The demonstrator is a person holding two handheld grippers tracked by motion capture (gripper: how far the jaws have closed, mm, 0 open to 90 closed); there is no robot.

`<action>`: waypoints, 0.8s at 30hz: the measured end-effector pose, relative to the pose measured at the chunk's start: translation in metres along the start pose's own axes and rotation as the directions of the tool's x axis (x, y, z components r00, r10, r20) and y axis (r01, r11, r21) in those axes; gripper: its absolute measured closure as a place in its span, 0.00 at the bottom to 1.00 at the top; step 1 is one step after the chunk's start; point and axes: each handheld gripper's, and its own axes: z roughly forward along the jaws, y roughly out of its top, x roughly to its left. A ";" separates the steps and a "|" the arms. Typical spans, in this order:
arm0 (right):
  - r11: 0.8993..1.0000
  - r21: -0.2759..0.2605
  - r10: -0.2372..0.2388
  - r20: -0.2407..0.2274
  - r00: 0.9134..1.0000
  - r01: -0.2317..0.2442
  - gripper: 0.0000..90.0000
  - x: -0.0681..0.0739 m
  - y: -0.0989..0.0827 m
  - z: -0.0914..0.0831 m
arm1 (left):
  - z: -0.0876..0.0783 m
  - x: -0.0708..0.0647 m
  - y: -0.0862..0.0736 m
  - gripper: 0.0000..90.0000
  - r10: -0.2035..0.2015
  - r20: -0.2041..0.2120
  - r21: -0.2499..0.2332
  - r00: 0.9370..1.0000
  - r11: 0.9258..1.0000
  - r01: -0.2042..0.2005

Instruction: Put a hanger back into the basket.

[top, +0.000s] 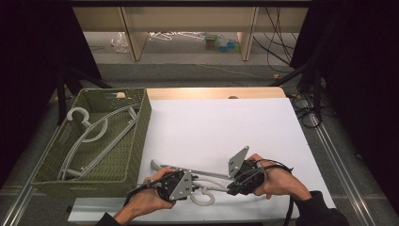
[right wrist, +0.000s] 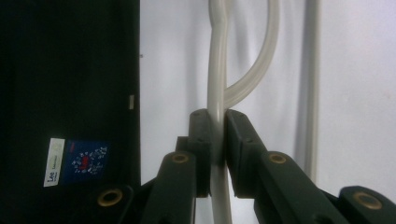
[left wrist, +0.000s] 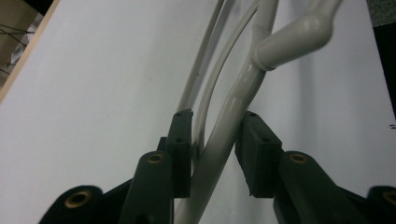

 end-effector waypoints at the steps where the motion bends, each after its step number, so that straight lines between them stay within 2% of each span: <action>1: 1.000 -0.006 -0.005 -0.001 1.000 0.005 0.90 -0.001 0.000 -0.001 | -0.001 0.001 0.001 0.77 0.022 -0.002 -0.009 1.000 1.000 -0.022; 4: 1.000 -0.026 -0.008 0.014 1.000 0.008 0.89 -0.002 -0.002 -0.004 | -0.005 0.001 0.005 0.80 0.035 0.022 -0.011 0.999 0.999 -0.034; 8: 0.999 -0.048 -0.003 0.024 1.000 0.004 0.86 -0.005 -0.004 -0.007 | -0.010 0.002 0.008 0.82 0.014 0.043 -0.035 0.999 0.999 -0.013; 10: 0.998 -0.058 0.005 0.027 1.000 -0.004 0.85 -0.005 -0.005 -0.009 | -0.013 0.002 0.011 0.83 0.004 0.053 -0.030 0.999 1.000 -0.002; 11: 0.998 -0.064 0.013 0.033 0.999 -0.011 0.83 -0.006 -0.005 -0.010 | -0.013 0.002 0.011 0.85 0.000 0.053 -0.041 0.999 0.999 0.002; 13: 0.997 -0.077 0.023 0.057 0.998 -0.019 0.81 -0.008 -0.006 -0.011 | -0.015 0.000 0.014 0.86 -0.011 0.067 -0.033 0.998 0.999 0.013; 14: 0.997 -0.080 0.026 0.064 0.998 -0.021 0.79 -0.008 -0.006 -0.011 | -0.015 0.000 0.014 0.87 -0.007 0.060 -0.040 0.998 0.999 0.009; 17: 0.995 -0.091 0.040 0.079 0.996 -0.033 0.76 -0.010 -0.006 -0.012 | -0.017 0.000 0.016 0.88 -0.047 0.069 -0.040 0.996 0.998 0.050; 20: 0.993 -0.111 0.048 0.112 0.993 -0.035 0.70 -0.010 -0.005 -0.012 | -0.021 0.004 0.017 0.88 -0.108 0.075 -0.039 0.991 0.993 0.111; 21: 0.992 -0.119 0.056 0.115 0.992 -0.042 0.68 -0.010 -0.004 -0.012 | -0.022 0.006 0.016 0.88 -0.142 0.072 -0.049 0.987 0.988 0.146; 24: 0.984 -0.163 0.097 0.164 0.982 -0.070 0.57 -0.012 -0.002 -0.013 | -0.027 0.011 0.015 0.88 -0.198 0.062 -0.040 0.978 0.979 0.200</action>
